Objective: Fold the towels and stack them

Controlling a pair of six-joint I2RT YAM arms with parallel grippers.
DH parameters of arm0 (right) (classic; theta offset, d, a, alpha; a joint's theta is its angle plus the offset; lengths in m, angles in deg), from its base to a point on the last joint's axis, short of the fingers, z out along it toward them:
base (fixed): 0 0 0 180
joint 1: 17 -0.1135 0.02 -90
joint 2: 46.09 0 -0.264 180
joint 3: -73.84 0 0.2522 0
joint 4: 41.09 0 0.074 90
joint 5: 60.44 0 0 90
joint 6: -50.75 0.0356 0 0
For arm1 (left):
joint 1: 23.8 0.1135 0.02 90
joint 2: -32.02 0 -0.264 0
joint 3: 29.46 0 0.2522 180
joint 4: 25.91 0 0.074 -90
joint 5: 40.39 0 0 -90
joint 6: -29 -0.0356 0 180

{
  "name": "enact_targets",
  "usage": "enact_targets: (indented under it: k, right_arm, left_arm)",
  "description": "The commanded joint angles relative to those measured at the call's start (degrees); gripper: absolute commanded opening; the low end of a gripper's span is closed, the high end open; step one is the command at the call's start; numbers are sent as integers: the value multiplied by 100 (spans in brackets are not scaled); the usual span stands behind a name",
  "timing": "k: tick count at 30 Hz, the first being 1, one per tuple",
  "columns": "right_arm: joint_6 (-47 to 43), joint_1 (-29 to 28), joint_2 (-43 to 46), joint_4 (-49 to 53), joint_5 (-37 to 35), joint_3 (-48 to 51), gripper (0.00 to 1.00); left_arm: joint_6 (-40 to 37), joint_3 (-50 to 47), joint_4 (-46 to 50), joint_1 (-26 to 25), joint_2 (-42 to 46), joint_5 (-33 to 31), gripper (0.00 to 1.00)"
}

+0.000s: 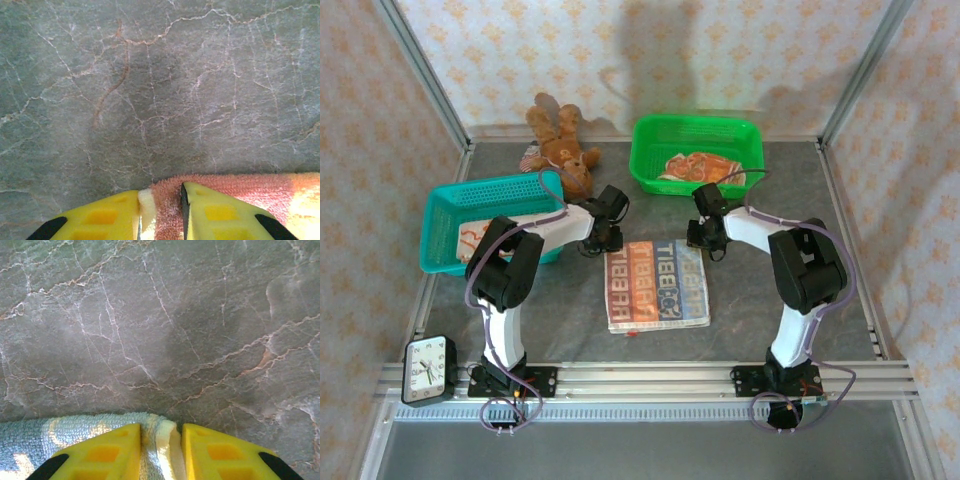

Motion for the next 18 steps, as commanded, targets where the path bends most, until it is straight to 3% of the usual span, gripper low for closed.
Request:
enact_targets:
  k: [1,3,5,7,8,18]
  right_arm:
    - [-107,5,-198,0,41,-90,27]
    - [-118,9,-180,-24,108,-126,24]
    - [-131,9,-242,9,197,-188,12]
    - [-131,9,-262,29,197,-208,0]
    - [-132,7,-228,20,156,-200,0]
    - [-175,98,775,-219,-27,31,0]
  left_arm:
    - [-59,-44,-18,23,-240,153,24]
    - [-59,-7,-21,23,-249,196,22]
    - [-59,37,-22,22,-266,234,18]
    - [-59,104,14,29,-267,225,5]
    - [-59,156,51,29,-243,228,0]
    - [-558,471,441,61,616,-383,0]
